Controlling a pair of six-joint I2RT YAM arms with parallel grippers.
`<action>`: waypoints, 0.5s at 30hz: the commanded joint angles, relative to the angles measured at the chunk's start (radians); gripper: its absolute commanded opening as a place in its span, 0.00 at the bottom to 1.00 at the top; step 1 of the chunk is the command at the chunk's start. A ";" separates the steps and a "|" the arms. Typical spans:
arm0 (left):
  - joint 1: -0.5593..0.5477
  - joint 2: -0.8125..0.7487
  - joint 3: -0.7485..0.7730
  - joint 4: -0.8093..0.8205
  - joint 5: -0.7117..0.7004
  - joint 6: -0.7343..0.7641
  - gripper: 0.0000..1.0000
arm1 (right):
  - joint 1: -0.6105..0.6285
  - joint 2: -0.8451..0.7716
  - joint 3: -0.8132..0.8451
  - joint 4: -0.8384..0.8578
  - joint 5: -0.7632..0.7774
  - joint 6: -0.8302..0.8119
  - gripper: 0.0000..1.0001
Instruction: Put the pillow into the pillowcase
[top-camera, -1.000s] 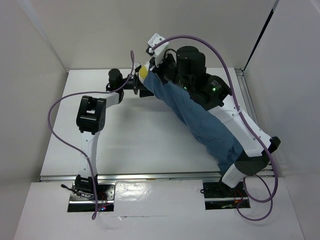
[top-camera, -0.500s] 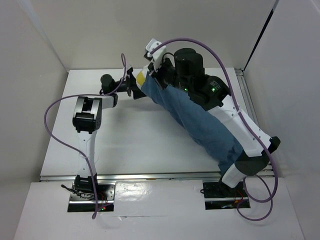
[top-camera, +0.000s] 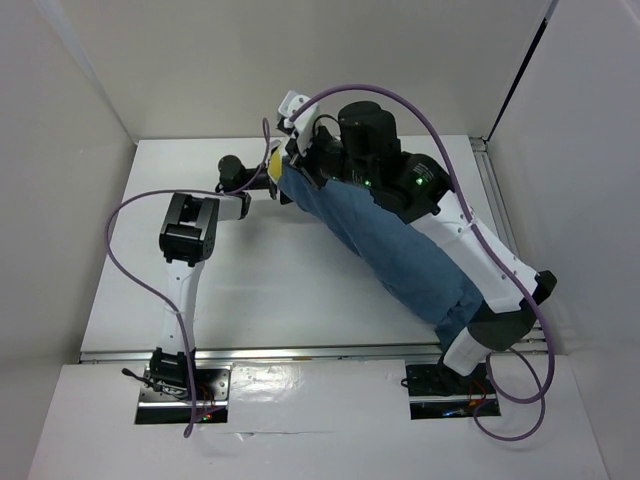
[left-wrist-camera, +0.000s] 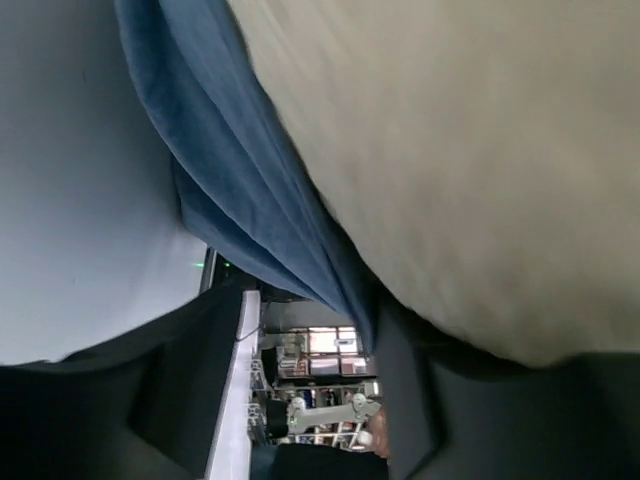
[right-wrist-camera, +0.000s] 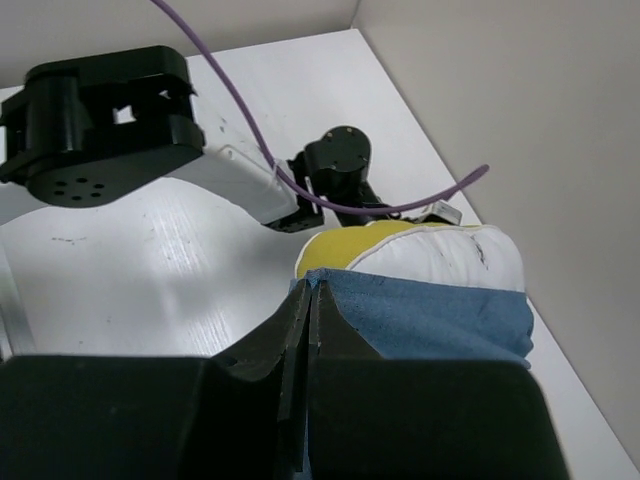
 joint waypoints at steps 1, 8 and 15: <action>-0.001 0.020 0.038 0.175 -0.021 -0.071 0.64 | 0.045 -0.023 0.025 0.072 -0.045 -0.021 0.00; -0.001 0.020 0.065 0.103 -0.001 0.011 0.00 | 0.045 -0.002 0.056 0.061 -0.036 -0.021 0.00; 0.074 -0.107 0.092 -0.168 0.015 0.377 0.00 | 0.045 -0.040 -0.004 0.141 0.116 -0.071 0.00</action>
